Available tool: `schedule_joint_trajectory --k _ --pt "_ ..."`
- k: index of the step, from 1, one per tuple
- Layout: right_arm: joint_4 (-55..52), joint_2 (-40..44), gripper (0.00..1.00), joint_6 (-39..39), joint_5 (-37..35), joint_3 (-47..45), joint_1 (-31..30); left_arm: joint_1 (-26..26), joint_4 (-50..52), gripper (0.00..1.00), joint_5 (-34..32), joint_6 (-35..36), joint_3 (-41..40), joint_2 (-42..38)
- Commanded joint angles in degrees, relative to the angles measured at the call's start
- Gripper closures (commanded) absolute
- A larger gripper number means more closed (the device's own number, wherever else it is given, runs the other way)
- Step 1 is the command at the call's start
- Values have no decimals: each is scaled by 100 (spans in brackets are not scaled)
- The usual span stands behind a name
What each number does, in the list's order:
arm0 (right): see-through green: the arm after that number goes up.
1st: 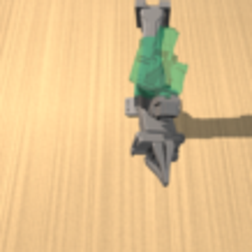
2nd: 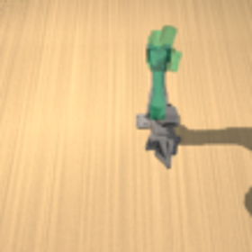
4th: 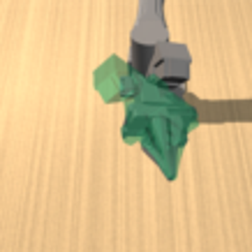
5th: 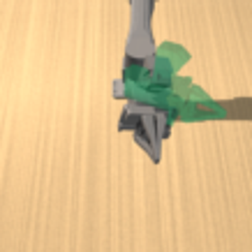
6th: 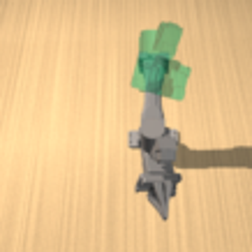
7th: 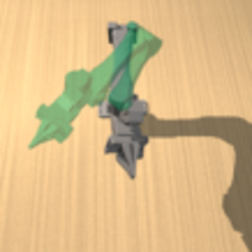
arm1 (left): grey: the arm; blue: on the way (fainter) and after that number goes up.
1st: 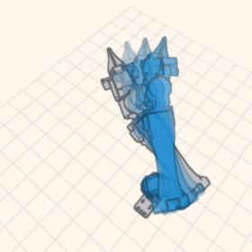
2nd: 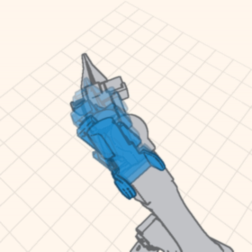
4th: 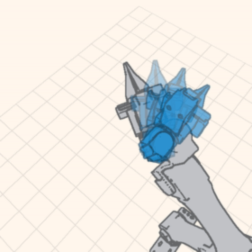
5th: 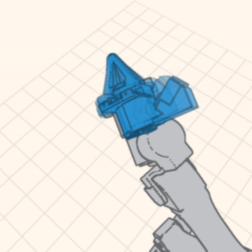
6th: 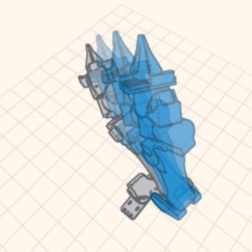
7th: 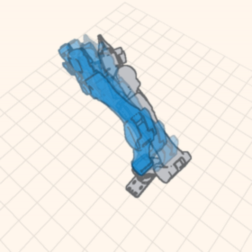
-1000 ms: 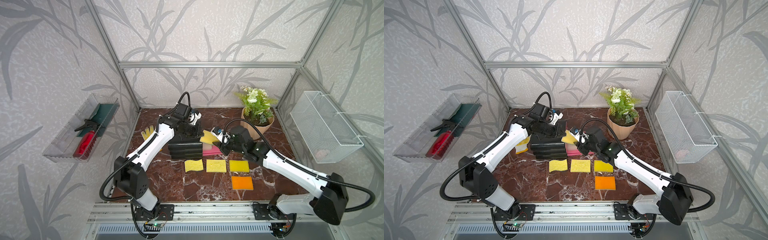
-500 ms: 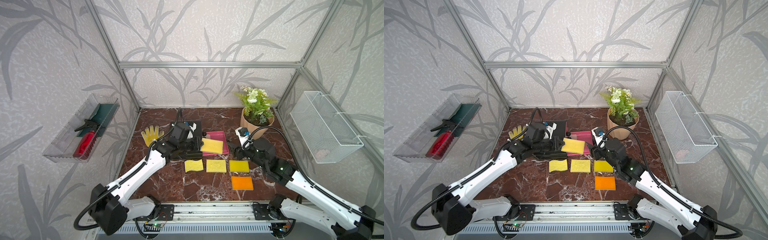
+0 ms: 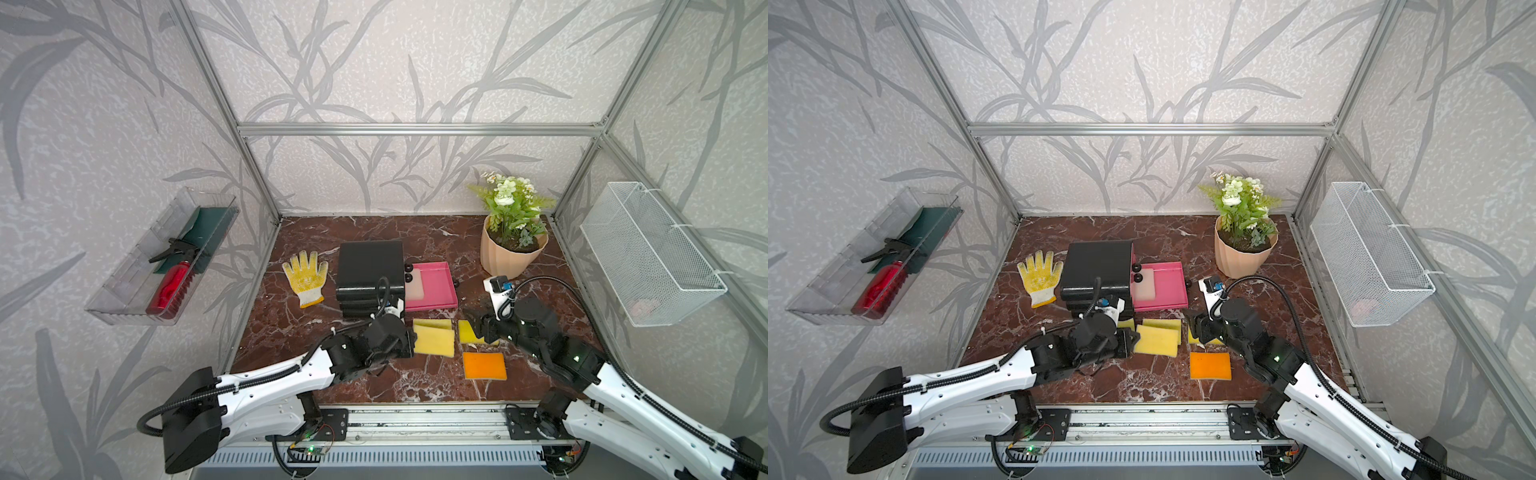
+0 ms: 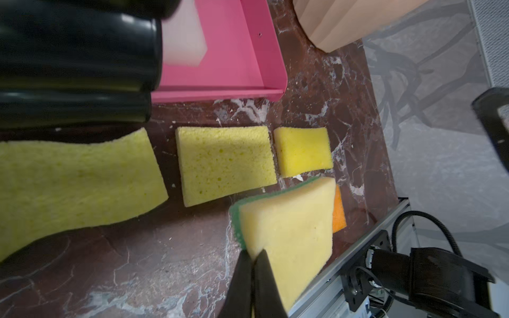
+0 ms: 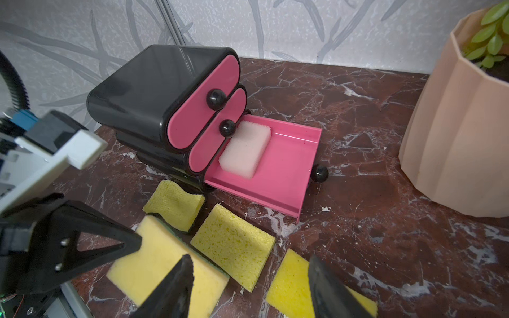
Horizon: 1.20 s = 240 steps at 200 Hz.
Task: Take the sponge out of the drawer
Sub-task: Pick up the sponge from the drawer, then place the sponge at the center of the board.
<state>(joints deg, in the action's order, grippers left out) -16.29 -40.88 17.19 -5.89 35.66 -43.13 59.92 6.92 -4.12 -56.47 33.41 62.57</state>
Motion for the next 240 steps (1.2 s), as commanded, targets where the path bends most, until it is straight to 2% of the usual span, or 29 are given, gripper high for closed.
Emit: schedule_joint_trajectory --k 1,33,68,131,169,240 --pt "-278 260 35 165 35 -154 -44 198 -666 100 -749 -616 -260 62" --pt "-448 671 35 245 -55 -343 -46 334 -426 100 -819 -704 -226 263" --pt "-531 998 35 288 -184 -515 -46 394 -345 100 -585 -801 -20 763" --pt "-410 872 35 318 -88 -626 -46 383 -383 100 -160 -1233 -61 1218" --pt "-463 1092 35 302 -245 -715 -46 370 -450 100 117 -1397 -52 1462" --pt "-535 1251 35 244 -281 -857 -46 359 -594 100 402 -1780 -238 1598"
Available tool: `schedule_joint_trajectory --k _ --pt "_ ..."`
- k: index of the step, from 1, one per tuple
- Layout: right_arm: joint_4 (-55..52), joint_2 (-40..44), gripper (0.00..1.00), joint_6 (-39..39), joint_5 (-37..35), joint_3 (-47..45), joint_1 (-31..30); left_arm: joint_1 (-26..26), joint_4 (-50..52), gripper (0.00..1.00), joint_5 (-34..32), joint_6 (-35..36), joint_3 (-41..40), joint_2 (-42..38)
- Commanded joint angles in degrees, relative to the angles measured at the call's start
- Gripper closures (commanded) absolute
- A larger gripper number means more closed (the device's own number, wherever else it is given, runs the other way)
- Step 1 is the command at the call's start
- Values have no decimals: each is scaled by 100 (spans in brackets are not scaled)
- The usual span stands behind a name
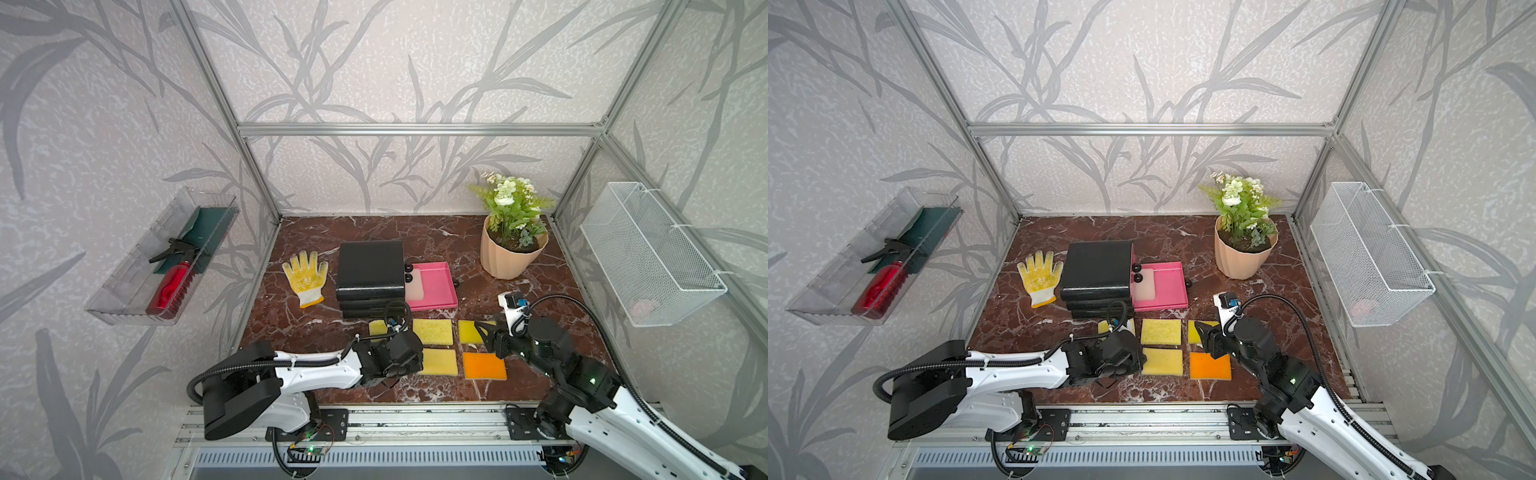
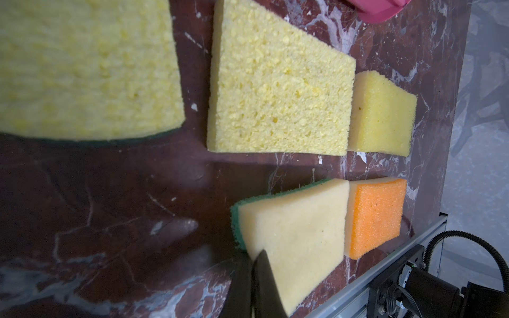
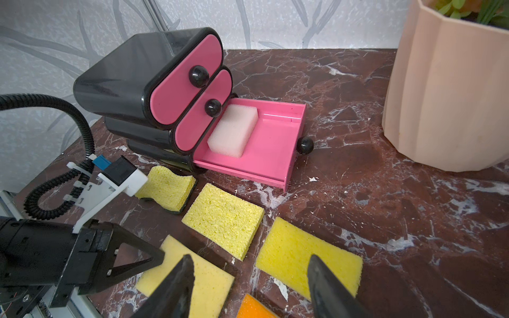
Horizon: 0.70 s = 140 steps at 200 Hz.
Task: Take the sponge out of the drawer
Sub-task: Place the sponge at the center of the board.
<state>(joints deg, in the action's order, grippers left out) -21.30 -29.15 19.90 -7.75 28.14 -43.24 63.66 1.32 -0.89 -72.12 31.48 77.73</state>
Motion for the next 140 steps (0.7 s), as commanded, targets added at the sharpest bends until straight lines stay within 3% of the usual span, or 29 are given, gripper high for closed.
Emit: schedule_joint_trajectory --k 1,23,73,140 --pt "-29 76 35 -24 -95 -106 -35 -18 -35 100 79 -215 -46 83" --pt "-23 92 35 -32 -138 -138 -35 -12 -34 100 107 -259 -76 63" --pt "-23 102 35 -46 -167 -158 -35 -17 91 71 -8 -250 -72 -69" --pt "145 -259 35 -31 -277 -64 -35 -7 429 52 -294 -45 -11 -493"
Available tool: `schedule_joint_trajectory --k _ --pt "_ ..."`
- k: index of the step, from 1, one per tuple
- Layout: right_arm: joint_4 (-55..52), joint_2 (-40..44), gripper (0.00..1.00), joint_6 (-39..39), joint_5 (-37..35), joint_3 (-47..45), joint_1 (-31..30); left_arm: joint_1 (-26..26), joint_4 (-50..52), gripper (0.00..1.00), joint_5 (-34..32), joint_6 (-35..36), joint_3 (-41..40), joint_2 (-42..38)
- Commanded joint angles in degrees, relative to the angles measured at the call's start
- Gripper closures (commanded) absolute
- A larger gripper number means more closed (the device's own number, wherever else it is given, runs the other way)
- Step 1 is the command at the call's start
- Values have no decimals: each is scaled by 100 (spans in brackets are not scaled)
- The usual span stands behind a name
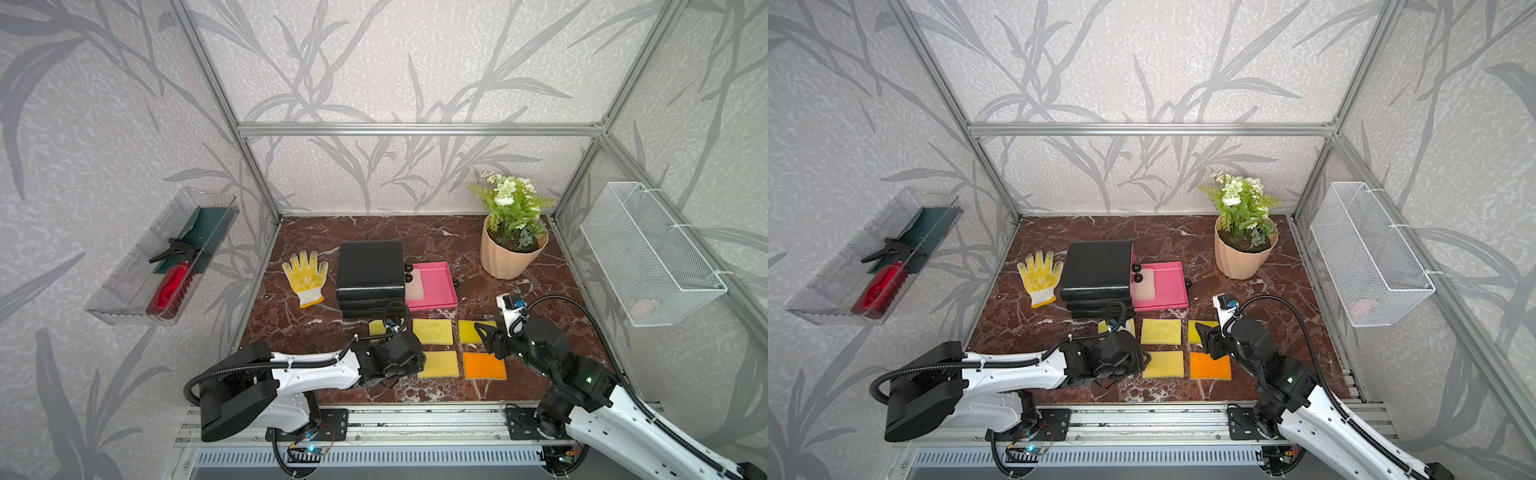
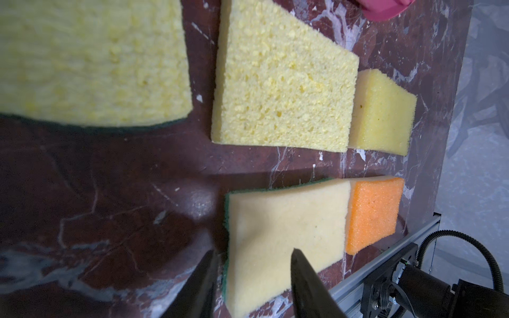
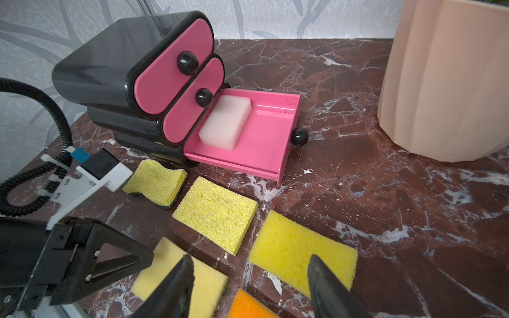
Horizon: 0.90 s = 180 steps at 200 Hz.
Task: Take the sponge out of the drawer
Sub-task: Place the sponge at the center of the board.
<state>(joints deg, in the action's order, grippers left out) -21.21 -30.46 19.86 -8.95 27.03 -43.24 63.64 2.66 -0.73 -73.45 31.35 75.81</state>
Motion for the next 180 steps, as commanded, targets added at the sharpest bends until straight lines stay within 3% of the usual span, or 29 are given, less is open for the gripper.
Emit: schedule_joint_trajectory --k 1,46,52,64,89,180 --pt "140 -132 35 -26 -163 52 -35 -7 314 51 -329 96 11 -324" --pt "504 -818 33 -116 -313 349 -35 72 1042 40 -1043 896 492 -1261" --pt "577 -947 32 -150 -326 414 -35 67 1059 30 -1083 1024 550 -1382" --pt "673 -1246 30 -203 -353 566 -35 53 1270 21 -1161 1353 802 -1553" --pt "984 -1858 26 -330 -309 878 -26 -55 1872 15 -1343 2120 1459 -1715" --pt "1987 -3126 6 -696 -330 1597 338 -2044 3514 4 -369 4330 3620 -1517"
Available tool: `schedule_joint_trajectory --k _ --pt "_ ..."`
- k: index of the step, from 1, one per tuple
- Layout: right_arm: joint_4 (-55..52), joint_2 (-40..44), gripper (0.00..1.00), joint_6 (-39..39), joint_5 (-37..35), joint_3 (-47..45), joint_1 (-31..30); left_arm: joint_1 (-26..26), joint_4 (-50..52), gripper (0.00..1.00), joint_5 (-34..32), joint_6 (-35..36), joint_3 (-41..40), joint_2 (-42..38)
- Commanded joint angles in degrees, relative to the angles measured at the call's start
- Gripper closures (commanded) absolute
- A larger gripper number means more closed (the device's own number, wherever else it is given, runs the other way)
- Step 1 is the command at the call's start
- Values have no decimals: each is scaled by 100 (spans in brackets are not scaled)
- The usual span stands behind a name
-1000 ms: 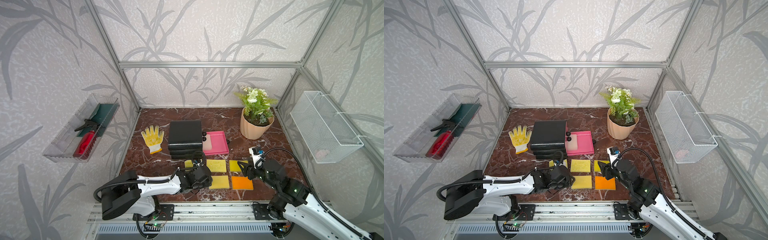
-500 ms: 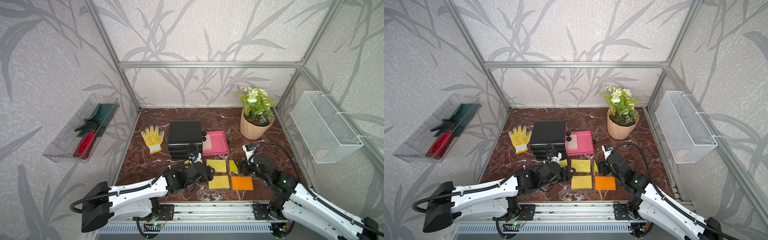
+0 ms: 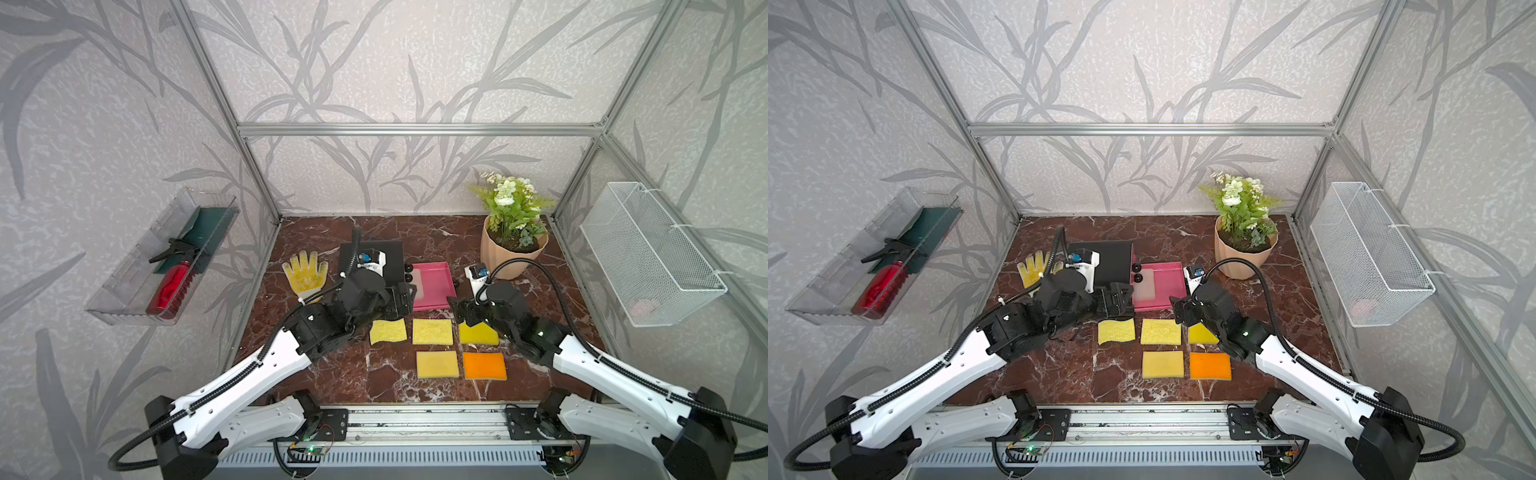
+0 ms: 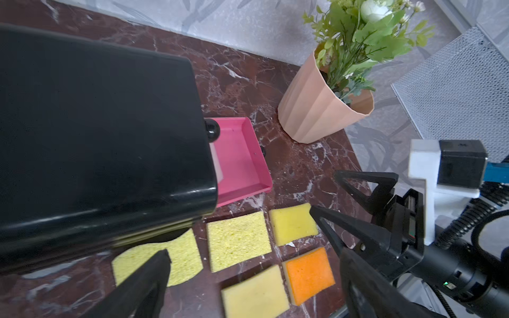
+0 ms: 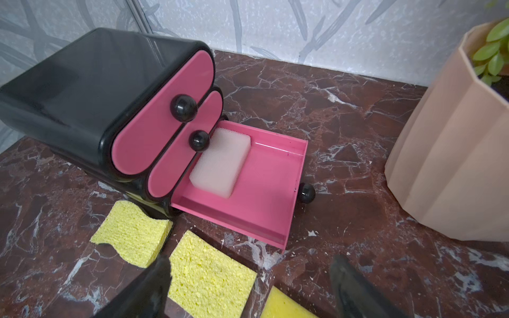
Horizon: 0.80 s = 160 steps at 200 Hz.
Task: Take the sponge out of the drawer
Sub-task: Place the sponge at the center of the board, then pick up the sponge from the drawer.
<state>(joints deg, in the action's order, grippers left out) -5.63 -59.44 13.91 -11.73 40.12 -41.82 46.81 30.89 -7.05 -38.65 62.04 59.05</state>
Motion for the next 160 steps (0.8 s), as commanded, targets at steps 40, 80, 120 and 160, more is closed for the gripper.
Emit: schedule_joint_trajectory --k 40,80,120,160 --pt "406 -1016 3 -200 447 869 593 -1317 909 3 981 1378 1218 701" --pt "616 -1733 1 -189 835 1263 811 -2261 892 3 1867 1711 1639 1310" --pt "668 -2273 1 -225 948 1613 829 -3024 573 3 2570 1886 1564 1606" --pt "614 -2830 1 -112 1231 1893 836 -3477 370 3 2592 2133 1351 1629"
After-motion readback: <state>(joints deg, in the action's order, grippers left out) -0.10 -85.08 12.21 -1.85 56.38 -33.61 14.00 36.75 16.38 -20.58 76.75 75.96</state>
